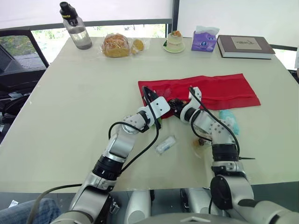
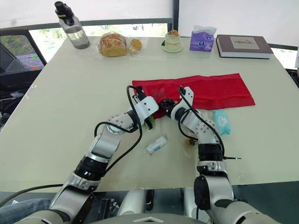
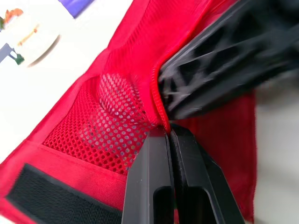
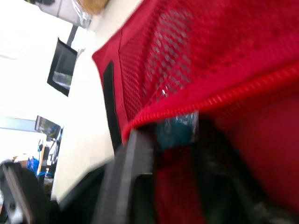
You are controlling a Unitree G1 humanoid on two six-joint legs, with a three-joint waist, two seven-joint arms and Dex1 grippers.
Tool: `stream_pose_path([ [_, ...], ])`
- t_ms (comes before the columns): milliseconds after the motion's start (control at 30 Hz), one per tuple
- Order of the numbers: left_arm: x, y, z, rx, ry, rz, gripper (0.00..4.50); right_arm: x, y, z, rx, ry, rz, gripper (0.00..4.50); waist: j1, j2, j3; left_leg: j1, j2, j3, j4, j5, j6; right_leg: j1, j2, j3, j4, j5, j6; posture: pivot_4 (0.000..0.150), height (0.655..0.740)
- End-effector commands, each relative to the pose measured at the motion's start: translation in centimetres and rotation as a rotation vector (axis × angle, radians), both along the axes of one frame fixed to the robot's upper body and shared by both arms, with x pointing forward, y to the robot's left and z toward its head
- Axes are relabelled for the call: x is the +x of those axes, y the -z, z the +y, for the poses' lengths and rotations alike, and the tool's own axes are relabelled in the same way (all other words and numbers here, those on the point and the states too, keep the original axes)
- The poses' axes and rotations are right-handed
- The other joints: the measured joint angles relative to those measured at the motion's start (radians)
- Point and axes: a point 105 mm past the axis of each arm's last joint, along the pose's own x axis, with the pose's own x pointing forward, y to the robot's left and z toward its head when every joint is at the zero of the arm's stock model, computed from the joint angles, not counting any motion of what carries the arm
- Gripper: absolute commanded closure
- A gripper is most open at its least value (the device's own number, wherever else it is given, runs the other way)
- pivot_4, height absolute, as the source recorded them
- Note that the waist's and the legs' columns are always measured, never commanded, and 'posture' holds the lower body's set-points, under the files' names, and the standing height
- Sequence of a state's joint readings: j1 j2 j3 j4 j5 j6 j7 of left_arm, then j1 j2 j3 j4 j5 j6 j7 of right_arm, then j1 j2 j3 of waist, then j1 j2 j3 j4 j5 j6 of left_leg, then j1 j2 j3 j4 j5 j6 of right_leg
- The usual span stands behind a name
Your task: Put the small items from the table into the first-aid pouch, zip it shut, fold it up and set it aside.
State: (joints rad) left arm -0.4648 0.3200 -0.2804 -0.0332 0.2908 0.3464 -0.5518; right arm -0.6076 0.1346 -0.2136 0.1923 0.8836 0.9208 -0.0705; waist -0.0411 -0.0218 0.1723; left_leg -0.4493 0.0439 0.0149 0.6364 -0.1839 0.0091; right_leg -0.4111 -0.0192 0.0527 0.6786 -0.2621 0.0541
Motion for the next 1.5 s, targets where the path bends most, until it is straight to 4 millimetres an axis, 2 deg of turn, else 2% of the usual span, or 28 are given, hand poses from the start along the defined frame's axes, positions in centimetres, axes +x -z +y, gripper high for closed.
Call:
stream_pose_path([
  [33,-0.3,-0.7,-1.1,-0.018,0.054,-0.027,4.5,-1.2,-1.0,0.6,0.014,-0.049,-0.026,1.6,0.0,0.0,0.0,0.0,0.0,0.0,0.0,0.0,0.0,0.0,0.0,0.0,0.0,0.0,0.0,0.15,0.74],
  [100,-0.1,-0.8,-1.0,-0.02,0.051,-0.029,4.5,-1.6,-1.1,0.0,0.023,-0.037,-0.02,0.63,0.003,0.0,0.0,0.001,0.0,0.0,0.0,0.0,0.0,0.0,0.0,0.0,0.0,0.0,0.0,0.15,0.74],
  [567,1.3,-1.4,1.7,-0.019,-0.009,-0.041,4.5,-3.1,-2.2,-3.4,0.054,0.021,-0.04,0.63,-0.001,0.0,0.0,0.0,0.0,0.0,0.0,0.0,0.0,0.0,0.0,0.0,0.0,0.0,0.0,0.15,0.74],
  [733,2.2,-2.1,3.8,-0.034,-0.056,-0.046,4.5,-3.2,-3.6,-5.5,0.033,0.063,-0.143,0.63,-0.001,0.0,0.0,0.0,0.0,0.0,0.0,0.0,0.0,0.0,0.0,0.0,0.0,0.0,0.0,0.15,0.74],
  [900,2.2,-2.2,5.4,-0.026,-0.061,-0.049,4.5,-4.2,-5.7,-6.4,0.0,0.036,-0.325,0.63,-0.001,0.0,0.0,0.0,0.0,0.0,0.0,0.0,0.0,0.0,0.0,0.0,0.0,0.0,0.0,0.15,0.74],
  [1000,1.8,-2.2,6.7,-0.054,-0.069,-0.024,4.5,-5.7,-6.3,-7.6,-0.096,-0.008,-0.472,0.63,0.0,0.0,0.0,0.0,0.0,0.0,0.0,0.0,0.0,0.0,0.0,0.0,-0.001,0.0,0.0,0.15,0.74],
  [1200,0.8,-2.1,9.0,-0.145,-0.064,0.056,4.5,-8.1,-6.2,-9.3,-0.367,-0.097,-0.72,0.63,-0.001,0.0,0.0,0.001,0.0,0.001,0.0,0.0,0.0,0.0,0.0,0.001,-0.001,0.0,0.0,0.15,0.74],
  [1367,0.3,-2.7,10.3,-0.32,-0.037,0.163,4.5,-10.2,-5.8,-9.3,-0.525,-0.253,-0.867,0.63,0.0,0.0,0.0,0.001,0.001,0.001,0.0,0.0,0.0,0.0,0.001,0.001,-0.001,0.0,0.0,0.15,0.74],
  [1500,0.2,-2.9,11.1,-0.376,-0.013,0.211,4.5,-10.5,-5.9,-9.3,-0.575,-0.267,-0.924,0.63,0.002,-0.001,0.001,0.001,0.001,0.001,0.001,0.0,0.0,0.0,0.001,0.0,-0.001,0.0,0.0,0.15,0.74],
])
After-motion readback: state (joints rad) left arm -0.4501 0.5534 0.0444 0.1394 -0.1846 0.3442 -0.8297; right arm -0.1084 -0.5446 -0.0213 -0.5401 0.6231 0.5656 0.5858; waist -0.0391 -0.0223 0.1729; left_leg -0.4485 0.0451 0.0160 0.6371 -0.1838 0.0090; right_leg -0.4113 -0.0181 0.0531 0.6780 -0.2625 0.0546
